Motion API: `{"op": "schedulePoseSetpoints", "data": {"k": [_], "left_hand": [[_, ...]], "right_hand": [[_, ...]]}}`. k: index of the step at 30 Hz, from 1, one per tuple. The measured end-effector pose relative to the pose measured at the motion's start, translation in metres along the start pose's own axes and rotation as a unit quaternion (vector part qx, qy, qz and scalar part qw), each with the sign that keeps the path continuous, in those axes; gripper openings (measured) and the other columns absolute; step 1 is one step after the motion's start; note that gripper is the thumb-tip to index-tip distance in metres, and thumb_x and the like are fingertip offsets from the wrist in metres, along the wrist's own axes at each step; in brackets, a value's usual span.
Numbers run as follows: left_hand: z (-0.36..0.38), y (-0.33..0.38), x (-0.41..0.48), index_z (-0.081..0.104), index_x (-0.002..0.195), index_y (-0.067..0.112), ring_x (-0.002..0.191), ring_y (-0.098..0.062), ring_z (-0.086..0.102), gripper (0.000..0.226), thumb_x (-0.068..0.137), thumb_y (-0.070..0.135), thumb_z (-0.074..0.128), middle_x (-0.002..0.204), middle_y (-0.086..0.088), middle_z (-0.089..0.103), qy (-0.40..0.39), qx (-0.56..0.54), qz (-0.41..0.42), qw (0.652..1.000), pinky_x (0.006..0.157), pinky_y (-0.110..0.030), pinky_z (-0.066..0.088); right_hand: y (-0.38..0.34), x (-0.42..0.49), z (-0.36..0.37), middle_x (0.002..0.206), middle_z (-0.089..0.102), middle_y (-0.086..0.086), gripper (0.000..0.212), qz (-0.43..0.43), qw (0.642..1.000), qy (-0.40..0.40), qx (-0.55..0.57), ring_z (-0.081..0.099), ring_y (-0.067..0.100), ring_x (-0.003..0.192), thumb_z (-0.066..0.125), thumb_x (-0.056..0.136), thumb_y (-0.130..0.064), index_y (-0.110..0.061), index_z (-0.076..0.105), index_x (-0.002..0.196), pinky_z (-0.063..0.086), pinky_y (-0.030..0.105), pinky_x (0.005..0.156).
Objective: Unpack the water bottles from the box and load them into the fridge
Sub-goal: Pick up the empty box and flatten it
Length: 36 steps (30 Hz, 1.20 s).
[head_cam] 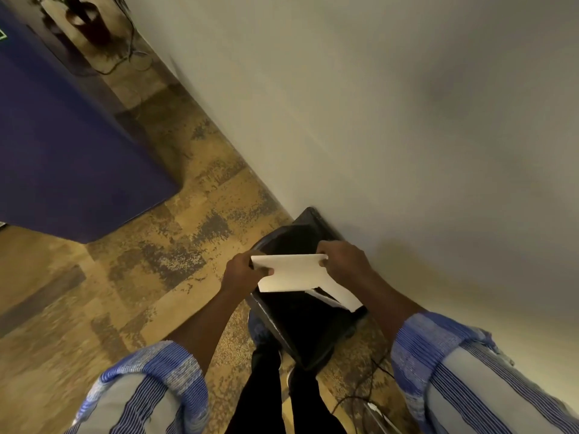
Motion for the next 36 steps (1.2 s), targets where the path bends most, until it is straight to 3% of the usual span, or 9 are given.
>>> {"op": "schedulePoseSetpoints", "data": {"k": [4, 9, 16, 29, 33, 36], "left_hand": [[0.007, -0.01, 0.019, 0.067, 0.12, 0.019, 0.102, -0.027, 0.062, 0.041, 0.081, 0.02, 0.079, 0.116, -0.008, 0.067, -0.021, 0.021, -0.003, 1.0, 0.082, -0.038, 0.052], [0.018, -0.018, 0.042, 0.062, 0.126, 0.019, 0.098, -0.029, 0.062, 0.042, 0.086, 0.019, 0.074, 0.118, -0.011, 0.065, -0.041, 0.029, -0.003, 0.999, 0.07, -0.028, 0.048], [0.034, -0.029, 0.068, 0.058, 0.132, 0.014, 0.111, -0.031, 0.059, 0.046, 0.089, 0.022, 0.071, 0.126, -0.012, 0.062, -0.048, 0.055, -0.02, 0.997, 0.091, -0.038, 0.049], [0.061, -0.073, 0.09, 0.058, 0.134, 0.014, 0.122, -0.029, 0.054, 0.051, 0.086, 0.021, 0.074, 0.138, -0.008, 0.057, -0.083, 0.089, -0.058, 0.991, 0.098, -0.035, 0.044], [0.068, -0.089, 0.095, 0.057, 0.136, 0.014, 0.118, -0.029, 0.057, 0.052, 0.088, 0.024, 0.072, 0.137, -0.01, 0.057, -0.104, 0.107, -0.072, 0.986, 0.094, -0.034, 0.047], [0.073, -0.098, 0.099, 0.054, 0.139, 0.014, 0.12, -0.03, 0.056, 0.056, 0.087, 0.025, 0.072, 0.138, -0.012, 0.056, -0.113, 0.11, -0.082, 0.984, 0.099, -0.042, 0.049]], "right_hand": [[0.01, 0.016, 0.016, 0.106, 0.067, 0.008, 0.016, 0.024, 0.999, -0.011, 0.023, 0.062, 0.028, 0.096, 0.055, 0.096, -0.018, -0.019, 0.062, 0.11, 0.053, 0.04, 0.083], [0.024, 0.033, 0.039, 0.109, 0.069, 0.007, 0.024, 0.054, 0.997, -0.016, 0.048, 0.063, 0.028, 0.1, 0.055, 0.095, -0.017, -0.022, 0.064, 0.117, 0.053, 0.041, 0.086], [0.034, 0.057, 0.073, 0.118, 0.066, 0.008, 0.032, 0.087, 0.993, -0.047, 0.058, 0.063, 0.028, 0.107, 0.054, 0.096, -0.018, -0.024, 0.061, 0.127, 0.051, 0.042, 0.093], [0.048, 0.069, 0.144, 0.132, 0.059, 0.009, 0.04, 0.13, 0.985, -0.1, 0.048, 0.058, 0.027, 0.118, 0.045, 0.101, -0.026, -0.021, 0.048, 0.141, 0.045, 0.036, 0.097], [0.053, 0.069, 0.163, 0.136, 0.056, 0.011, 0.047, 0.136, 0.982, -0.124, 0.038, 0.056, 0.029, 0.121, 0.053, 0.098, -0.027, -0.022, 0.045, 0.144, 0.045, 0.037, 0.101], [0.055, 0.07, 0.176, 0.138, 0.054, 0.01, 0.047, 0.14, 0.98, -0.141, 0.015, 0.055, 0.029, 0.123, 0.058, 0.097, -0.028, -0.02, 0.048, 0.142, 0.046, 0.037, 0.103]]}}
Point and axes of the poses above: each hand's wrist, its own x-axis towards the middle knuckle, its own z-axis out of the palm, y = z × x, the point moved 9 cm from there along x, towards the middle knuckle
